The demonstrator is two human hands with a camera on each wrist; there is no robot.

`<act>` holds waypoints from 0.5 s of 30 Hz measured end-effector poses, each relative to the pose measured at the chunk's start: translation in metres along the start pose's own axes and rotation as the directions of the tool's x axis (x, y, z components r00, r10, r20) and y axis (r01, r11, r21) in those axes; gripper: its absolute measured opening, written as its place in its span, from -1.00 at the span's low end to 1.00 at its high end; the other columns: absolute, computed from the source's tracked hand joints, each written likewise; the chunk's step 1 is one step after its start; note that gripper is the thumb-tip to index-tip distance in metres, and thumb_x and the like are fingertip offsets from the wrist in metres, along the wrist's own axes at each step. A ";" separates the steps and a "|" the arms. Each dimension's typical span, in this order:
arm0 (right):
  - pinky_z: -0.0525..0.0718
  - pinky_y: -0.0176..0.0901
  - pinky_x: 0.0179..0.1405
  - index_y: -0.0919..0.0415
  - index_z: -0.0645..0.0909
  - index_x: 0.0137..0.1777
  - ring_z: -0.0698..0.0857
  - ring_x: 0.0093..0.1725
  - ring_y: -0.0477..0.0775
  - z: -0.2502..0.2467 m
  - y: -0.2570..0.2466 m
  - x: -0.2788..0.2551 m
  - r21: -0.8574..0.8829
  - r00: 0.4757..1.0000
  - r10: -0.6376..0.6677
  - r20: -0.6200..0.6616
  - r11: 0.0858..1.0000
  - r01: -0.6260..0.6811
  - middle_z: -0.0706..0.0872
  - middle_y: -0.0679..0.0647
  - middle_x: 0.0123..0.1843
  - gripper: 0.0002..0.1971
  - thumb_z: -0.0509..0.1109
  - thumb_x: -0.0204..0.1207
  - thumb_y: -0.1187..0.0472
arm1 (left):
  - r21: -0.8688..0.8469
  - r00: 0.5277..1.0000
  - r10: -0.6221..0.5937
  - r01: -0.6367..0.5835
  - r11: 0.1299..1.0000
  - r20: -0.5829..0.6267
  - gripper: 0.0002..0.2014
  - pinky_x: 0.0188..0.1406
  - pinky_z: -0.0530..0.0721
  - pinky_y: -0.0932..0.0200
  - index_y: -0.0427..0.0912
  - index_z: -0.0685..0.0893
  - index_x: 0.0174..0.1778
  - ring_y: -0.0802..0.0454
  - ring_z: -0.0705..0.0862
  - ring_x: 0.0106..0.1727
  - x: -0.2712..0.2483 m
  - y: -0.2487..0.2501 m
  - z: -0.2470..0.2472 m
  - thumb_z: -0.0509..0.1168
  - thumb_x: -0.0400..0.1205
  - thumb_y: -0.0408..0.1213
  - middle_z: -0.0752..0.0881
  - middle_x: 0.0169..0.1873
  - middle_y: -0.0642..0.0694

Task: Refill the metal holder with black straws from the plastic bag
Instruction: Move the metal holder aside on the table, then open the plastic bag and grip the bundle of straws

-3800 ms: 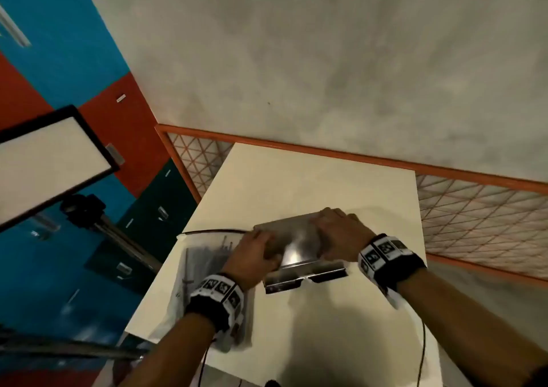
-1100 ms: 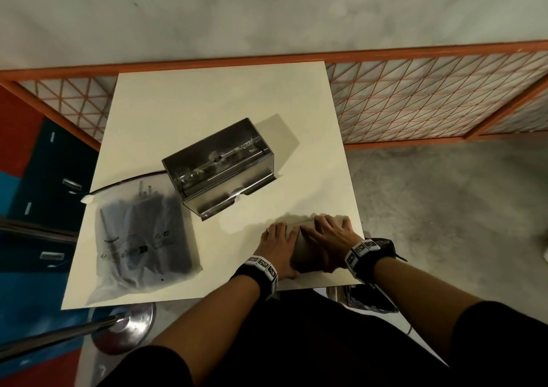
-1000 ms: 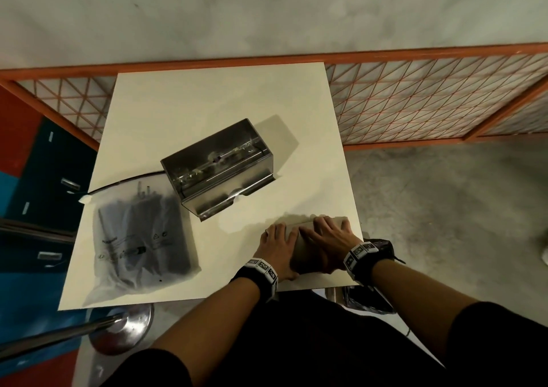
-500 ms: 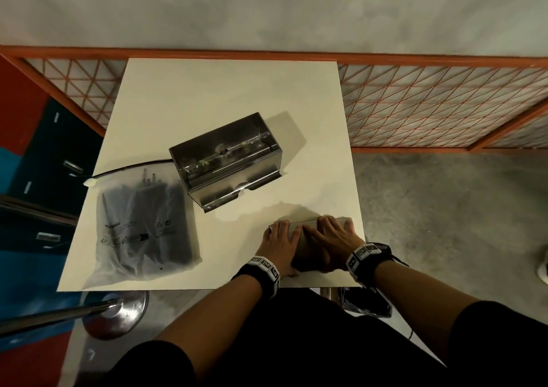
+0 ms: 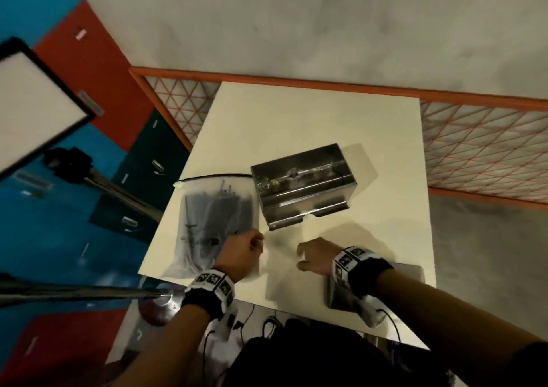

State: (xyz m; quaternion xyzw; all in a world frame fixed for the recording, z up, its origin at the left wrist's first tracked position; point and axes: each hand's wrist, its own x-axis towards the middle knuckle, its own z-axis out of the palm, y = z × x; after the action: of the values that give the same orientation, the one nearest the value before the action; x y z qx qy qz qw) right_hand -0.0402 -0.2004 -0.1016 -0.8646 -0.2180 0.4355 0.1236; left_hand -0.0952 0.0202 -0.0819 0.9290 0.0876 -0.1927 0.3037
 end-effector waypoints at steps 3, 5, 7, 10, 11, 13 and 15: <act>0.50 -0.04 0.37 0.15 0.57 0.40 0.55 0.40 0.24 0.002 -0.047 0.034 0.102 1.000 -0.023 0.003 0.995 0.023 0.63 0.18 0.40 -0.54 0.35 0.57 -0.06 | -0.016 0.972 -0.149 0.149 0.989 -0.179 -0.87 0.05 0.69 -0.03 -0.09 0.71 0.10 -0.27 0.73 0.07 0.003 -0.058 -0.034 0.29 0.70 -0.28 0.76 0.01 -0.20; 0.51 -0.06 0.34 0.19 0.58 0.39 0.56 0.40 0.26 0.004 -0.070 0.054 0.165 1.000 0.002 -0.006 0.986 -0.001 0.62 0.21 0.41 -0.53 0.33 0.57 -0.06 | 0.037 0.922 -0.180 0.205 0.978 -0.343 -0.81 0.08 0.69 -0.19 -0.27 0.71 0.09 -0.43 0.68 0.06 0.008 -0.084 -0.046 0.31 0.60 -0.35 0.73 0.02 -0.34; 0.58 -0.01 0.28 0.27 0.57 0.38 0.61 0.34 0.30 0.007 -0.084 0.071 0.258 0.999 0.050 -0.004 0.965 -0.047 0.64 0.26 0.37 -0.51 0.32 0.59 -0.06 | 0.013 0.884 -0.224 0.252 0.968 -0.411 -0.68 0.16 0.67 -0.33 -0.37 0.70 0.20 -0.54 0.62 0.16 0.012 -0.101 -0.053 0.35 0.57 -0.31 0.66 0.17 -0.44; 0.71 0.12 0.20 0.28 0.55 0.32 0.72 0.18 0.28 0.014 -0.097 0.088 0.446 0.991 0.134 0.011 0.886 -0.125 0.71 0.28 0.23 -0.54 0.35 0.58 -0.05 | -0.126 0.816 -0.513 0.499 0.858 -0.267 -0.27 0.55 0.38 -0.27 -0.27 0.33 0.64 -0.45 0.32 0.57 0.014 -0.119 -0.052 0.40 0.64 0.03 0.29 0.59 -0.42; 0.72 0.14 0.18 0.26 0.53 0.31 0.73 0.15 0.27 0.015 -0.101 0.094 0.502 0.988 0.152 0.008 0.854 -0.136 0.72 0.27 0.22 -0.55 0.37 0.57 -0.04 | -0.169 0.800 -0.558 0.532 0.829 -0.220 -0.16 0.57 0.36 -0.26 -0.28 0.24 0.68 -0.44 0.30 0.60 0.016 -0.128 -0.049 0.42 0.61 0.09 0.25 0.61 -0.42; 0.71 0.20 0.20 0.24 0.51 0.34 0.73 0.15 0.28 0.016 -0.107 0.099 0.588 0.987 0.158 0.016 0.797 -0.137 0.71 0.27 0.25 -0.53 0.41 0.54 -0.03 | -0.298 0.792 -0.592 0.535 0.791 -0.150 -0.05 0.52 0.45 -0.26 -0.31 0.16 0.69 -0.46 0.38 0.55 0.018 -0.131 -0.043 0.49 0.56 0.11 0.31 0.58 -0.45; 0.69 0.24 0.22 0.22 0.53 0.35 0.72 0.17 0.31 0.017 -0.114 0.105 0.637 0.989 0.150 0.011 0.761 -0.123 0.70 0.26 0.27 -0.54 0.42 0.54 -0.01 | -0.382 0.787 -0.605 0.526 0.760 -0.121 0.03 0.48 0.52 -0.21 -0.31 0.11 0.69 -0.44 0.47 0.51 0.019 -0.132 -0.039 0.54 0.51 0.12 0.39 0.55 -0.44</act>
State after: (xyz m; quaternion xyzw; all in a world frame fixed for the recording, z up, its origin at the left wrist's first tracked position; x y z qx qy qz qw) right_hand -0.0295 -0.0493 -0.1389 -0.7938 0.0081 0.4739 0.3811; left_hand -0.1030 0.1498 -0.1312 0.8101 0.4321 -0.1461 0.3683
